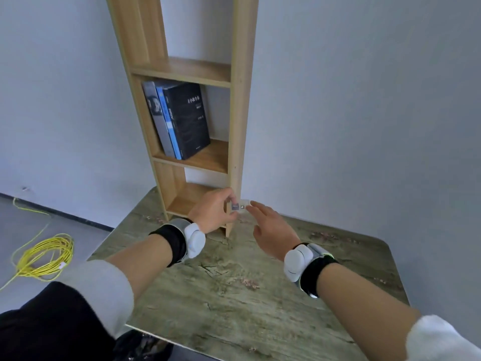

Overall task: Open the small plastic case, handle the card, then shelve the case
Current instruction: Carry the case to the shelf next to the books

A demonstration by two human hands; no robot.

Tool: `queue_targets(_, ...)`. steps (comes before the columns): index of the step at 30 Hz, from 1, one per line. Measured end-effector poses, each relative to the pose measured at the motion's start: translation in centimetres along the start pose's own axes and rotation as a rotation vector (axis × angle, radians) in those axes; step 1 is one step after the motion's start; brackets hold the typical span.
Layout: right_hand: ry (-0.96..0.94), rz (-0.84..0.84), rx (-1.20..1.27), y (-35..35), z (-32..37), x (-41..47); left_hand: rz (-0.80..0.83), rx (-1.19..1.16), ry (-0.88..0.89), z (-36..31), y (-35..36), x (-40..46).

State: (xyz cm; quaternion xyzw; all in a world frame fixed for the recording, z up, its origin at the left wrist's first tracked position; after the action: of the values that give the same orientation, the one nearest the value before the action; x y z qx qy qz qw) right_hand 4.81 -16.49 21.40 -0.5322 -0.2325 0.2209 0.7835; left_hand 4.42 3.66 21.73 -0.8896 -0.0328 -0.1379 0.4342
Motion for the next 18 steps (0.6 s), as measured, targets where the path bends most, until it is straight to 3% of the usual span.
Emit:
queue_targets(10,-0.113,-0.166,-0.098,-1.3,5.7,9.8,-0.03,0.034,0.052,4.9,-7.8,6.9)
queue_targets(18,0.003,-0.124,-0.136,2.2,7.5,15.7,0.063,0.065,0.084,10.7,-8.3,11.1)
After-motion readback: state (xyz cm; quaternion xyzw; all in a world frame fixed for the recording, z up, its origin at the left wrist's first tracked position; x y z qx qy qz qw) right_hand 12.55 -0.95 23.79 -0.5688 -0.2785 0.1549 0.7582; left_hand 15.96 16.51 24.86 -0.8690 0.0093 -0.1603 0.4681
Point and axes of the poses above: each hand's wrist, its own x-axis towards the middle knuckle, its own y-axis out of the palm, z = x × y, the point moved 1 cm from there along x, towards the middle knuckle, and after that the axes turned 1 degree about -z, right-handed, at the moved point
